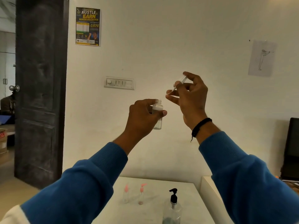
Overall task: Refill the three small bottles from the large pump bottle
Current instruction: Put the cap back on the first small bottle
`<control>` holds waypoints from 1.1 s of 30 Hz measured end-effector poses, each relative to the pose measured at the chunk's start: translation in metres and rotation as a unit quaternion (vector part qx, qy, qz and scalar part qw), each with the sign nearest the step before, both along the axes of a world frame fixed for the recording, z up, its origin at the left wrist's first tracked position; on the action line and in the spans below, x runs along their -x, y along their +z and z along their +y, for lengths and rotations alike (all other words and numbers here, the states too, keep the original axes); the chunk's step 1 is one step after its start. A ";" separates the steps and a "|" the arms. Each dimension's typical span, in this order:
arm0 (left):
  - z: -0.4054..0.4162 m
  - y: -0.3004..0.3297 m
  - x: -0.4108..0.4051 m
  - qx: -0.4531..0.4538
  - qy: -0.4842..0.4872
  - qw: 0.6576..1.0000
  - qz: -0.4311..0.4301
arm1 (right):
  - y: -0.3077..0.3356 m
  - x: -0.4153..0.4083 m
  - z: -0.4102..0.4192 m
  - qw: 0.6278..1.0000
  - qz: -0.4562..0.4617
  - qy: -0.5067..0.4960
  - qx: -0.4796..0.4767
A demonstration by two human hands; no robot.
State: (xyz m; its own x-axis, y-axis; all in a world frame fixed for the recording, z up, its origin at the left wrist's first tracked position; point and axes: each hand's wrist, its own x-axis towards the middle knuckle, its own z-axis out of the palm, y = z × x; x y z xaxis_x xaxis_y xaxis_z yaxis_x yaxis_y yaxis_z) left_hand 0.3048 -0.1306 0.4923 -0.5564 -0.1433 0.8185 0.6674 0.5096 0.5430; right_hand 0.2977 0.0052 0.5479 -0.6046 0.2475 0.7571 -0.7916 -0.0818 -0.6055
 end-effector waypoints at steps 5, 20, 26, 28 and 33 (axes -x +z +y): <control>0.005 -0.001 0.002 0.009 0.000 1.000 -0.005 | -0.008 0.000 -0.002 0.993 0.014 -0.053 -0.103; 0.014 -0.009 0.018 0.015 0.032 0.999 -0.028 | -0.025 0.007 -0.018 0.939 -0.005 -0.180 -0.292; 0.014 -0.015 0.019 0.006 0.007 1.000 -0.018 | -0.029 0.007 -0.012 0.956 -0.028 -0.149 -0.250; 0.015 -0.016 0.020 0.006 0.004 1.000 -0.016 | -0.032 0.007 -0.010 0.958 -0.027 -0.154 -0.240; 0.017 -0.019 0.023 0.022 0.009 1.000 -0.020 | -0.037 0.011 -0.008 0.961 -0.024 -0.170 -0.214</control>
